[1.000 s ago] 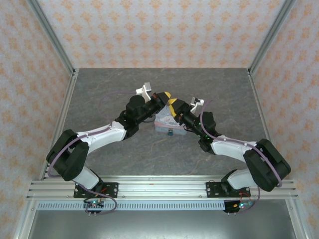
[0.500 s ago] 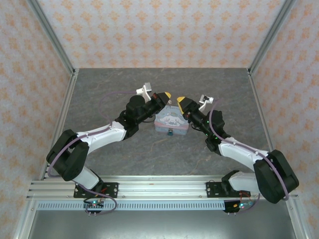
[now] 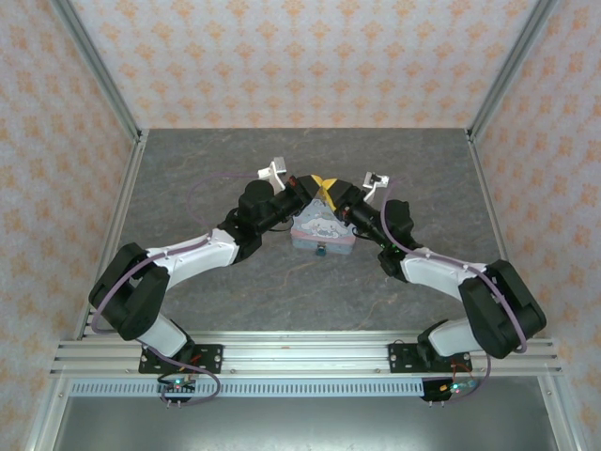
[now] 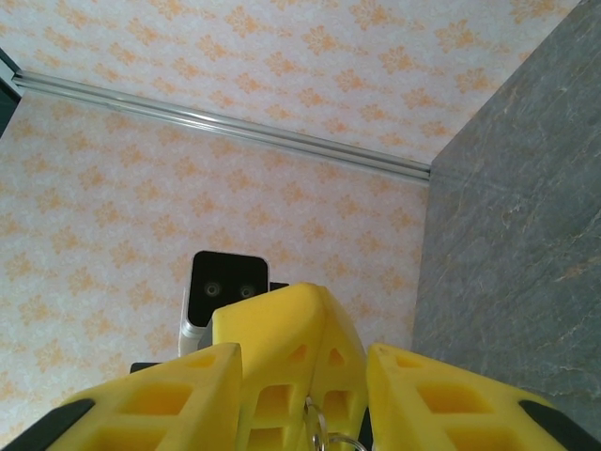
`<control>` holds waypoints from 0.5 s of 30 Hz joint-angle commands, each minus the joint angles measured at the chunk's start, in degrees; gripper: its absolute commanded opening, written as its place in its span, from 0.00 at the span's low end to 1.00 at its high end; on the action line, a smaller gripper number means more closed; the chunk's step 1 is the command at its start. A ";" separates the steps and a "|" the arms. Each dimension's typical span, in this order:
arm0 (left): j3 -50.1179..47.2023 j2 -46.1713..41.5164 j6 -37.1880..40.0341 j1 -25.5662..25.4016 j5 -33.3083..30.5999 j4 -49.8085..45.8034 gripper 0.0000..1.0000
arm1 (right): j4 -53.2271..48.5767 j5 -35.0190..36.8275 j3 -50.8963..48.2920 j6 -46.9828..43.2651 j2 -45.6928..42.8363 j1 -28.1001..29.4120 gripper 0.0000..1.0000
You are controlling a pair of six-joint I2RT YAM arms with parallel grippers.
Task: Unlock a padlock with a key
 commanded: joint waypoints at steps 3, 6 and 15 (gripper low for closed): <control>0.94 1.06 -1.18 0.06 0.82 3.73 0.00 | 4.83 -2.19 2.12 0.65 1.73 0.67 0.38; 1.01 1.20 -1.09 0.06 0.70 3.55 0.00 | 5.05 -2.32 2.05 0.93 2.21 0.78 0.36; 1.06 1.38 -1.36 0.06 -0.09 3.74 0.00 | 6.94 -1.89 -0.27 1.63 2.78 1.21 0.37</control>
